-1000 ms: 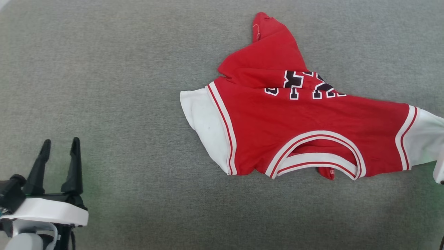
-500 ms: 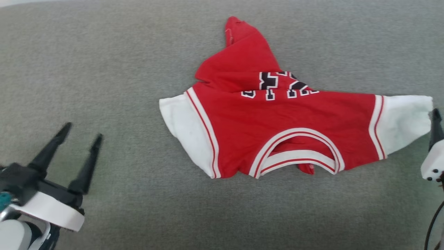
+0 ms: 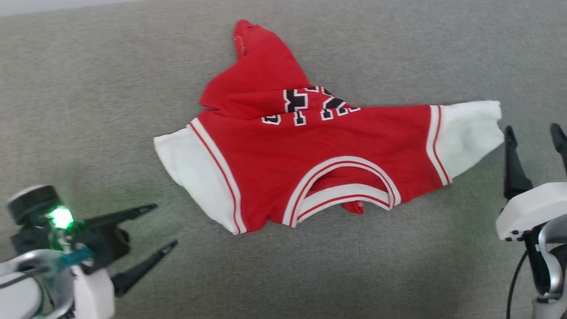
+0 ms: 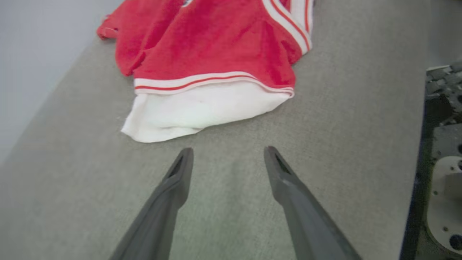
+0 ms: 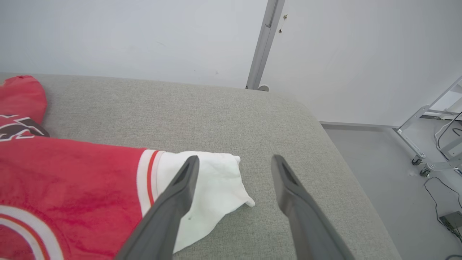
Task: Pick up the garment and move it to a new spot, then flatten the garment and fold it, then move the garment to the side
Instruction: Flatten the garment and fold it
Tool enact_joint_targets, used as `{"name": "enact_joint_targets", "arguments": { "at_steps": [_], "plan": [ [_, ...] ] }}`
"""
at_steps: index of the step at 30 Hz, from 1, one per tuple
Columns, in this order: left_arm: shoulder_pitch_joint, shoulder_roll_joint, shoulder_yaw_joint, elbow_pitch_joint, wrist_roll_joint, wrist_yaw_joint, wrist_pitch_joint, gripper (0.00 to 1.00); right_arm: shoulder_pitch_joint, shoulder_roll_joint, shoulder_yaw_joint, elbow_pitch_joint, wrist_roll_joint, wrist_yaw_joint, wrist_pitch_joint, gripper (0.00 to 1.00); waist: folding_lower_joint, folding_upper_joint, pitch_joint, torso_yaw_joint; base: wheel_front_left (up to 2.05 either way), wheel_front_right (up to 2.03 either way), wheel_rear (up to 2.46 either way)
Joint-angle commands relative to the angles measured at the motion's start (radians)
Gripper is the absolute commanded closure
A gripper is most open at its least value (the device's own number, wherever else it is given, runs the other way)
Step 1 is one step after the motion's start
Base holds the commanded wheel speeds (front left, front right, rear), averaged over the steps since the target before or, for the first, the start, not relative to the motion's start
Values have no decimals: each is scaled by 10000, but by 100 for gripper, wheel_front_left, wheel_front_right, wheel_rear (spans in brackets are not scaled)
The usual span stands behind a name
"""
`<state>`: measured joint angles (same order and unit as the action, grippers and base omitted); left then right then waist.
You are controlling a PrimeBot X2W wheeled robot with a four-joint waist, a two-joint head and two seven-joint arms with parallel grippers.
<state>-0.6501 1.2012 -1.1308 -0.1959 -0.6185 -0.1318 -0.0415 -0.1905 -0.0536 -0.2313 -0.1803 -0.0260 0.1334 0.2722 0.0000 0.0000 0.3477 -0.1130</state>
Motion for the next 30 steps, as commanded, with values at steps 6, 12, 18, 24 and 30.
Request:
{"name": "enact_joint_targets", "arguments": {
  "at_steps": [6,12,18,24,30],
  "plan": [
    [-1732,-110,-1482,-19,-283,29,964,0,261,35,267,-180,386,-50,-160,0,0,0,456,-615,0,0,0],
    [-1517,-185,-1488,-355,12,31,1587,0,316,35,379,-138,635,-50,-352,0,0,0,866,-1007,0,0,0],
    [-1793,-137,-1502,-87,300,29,1460,0,272,36,574,17,818,-50,-541,0,0,0,1116,-1218,0,0,0],
    [-2158,27,-1497,-45,483,29,1299,0,317,34,779,306,944,-50,-723,0,0,0,1209,-1299,0,0,0],
    [-2503,535,-1497,-478,406,29,1374,0,350,33,851,561,992,-50,-909,0,0,0,1173,-1323,0,0,0]
  ]
}}
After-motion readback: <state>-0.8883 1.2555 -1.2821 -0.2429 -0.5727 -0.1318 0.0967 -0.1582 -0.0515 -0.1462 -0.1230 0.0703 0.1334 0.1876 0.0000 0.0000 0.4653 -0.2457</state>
